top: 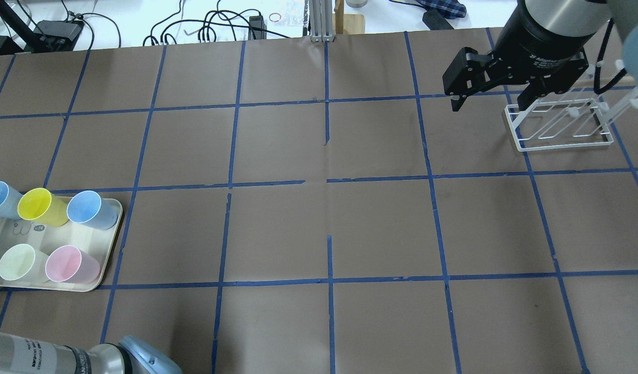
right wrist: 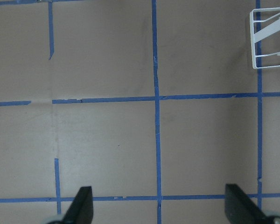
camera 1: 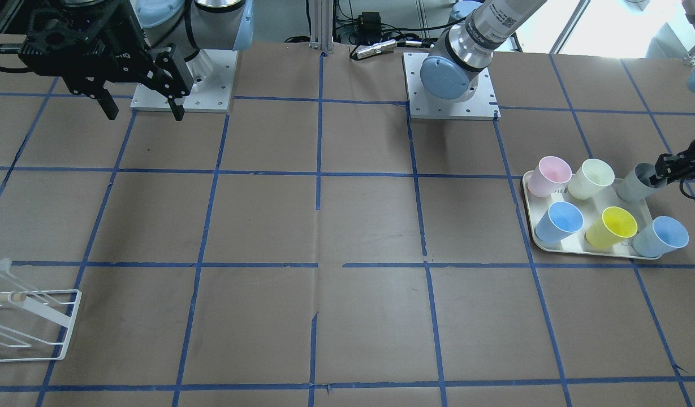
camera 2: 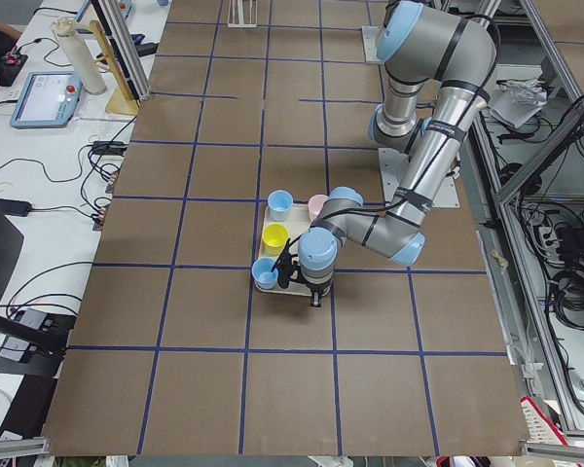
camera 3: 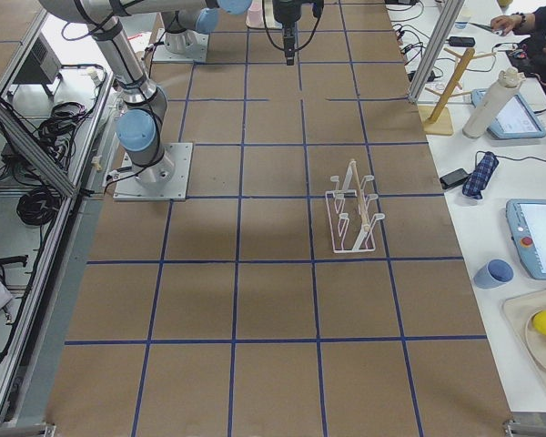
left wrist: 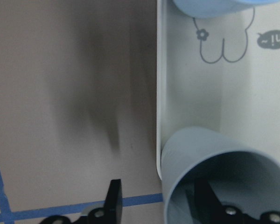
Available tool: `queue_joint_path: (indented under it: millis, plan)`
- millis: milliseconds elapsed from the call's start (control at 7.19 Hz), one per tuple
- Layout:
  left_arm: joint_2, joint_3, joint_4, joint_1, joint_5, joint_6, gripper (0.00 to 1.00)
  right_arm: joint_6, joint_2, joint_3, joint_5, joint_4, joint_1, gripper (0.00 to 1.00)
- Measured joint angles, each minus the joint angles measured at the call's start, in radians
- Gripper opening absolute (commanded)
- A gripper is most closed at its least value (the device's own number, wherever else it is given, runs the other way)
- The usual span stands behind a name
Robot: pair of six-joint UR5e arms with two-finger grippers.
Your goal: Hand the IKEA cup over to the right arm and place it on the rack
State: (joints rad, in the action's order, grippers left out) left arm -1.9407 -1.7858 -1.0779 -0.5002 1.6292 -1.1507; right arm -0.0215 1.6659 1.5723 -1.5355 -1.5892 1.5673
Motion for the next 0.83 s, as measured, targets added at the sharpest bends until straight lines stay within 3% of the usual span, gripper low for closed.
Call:
queue_joint_path:
  millis: [556, 834]
  plan:
    - [0.051, 0.066, -0.101, -0.004, -0.045, 0.000, 0.00, 0.000, 0.000, 0.000, 0.000, 0.000, 0.000, 1.00]
    - [0.089, 0.145, -0.238, -0.005, -0.094, -0.008, 0.00, 0.000, 0.000, -0.001, 0.002, 0.006, -0.002, 1.00]
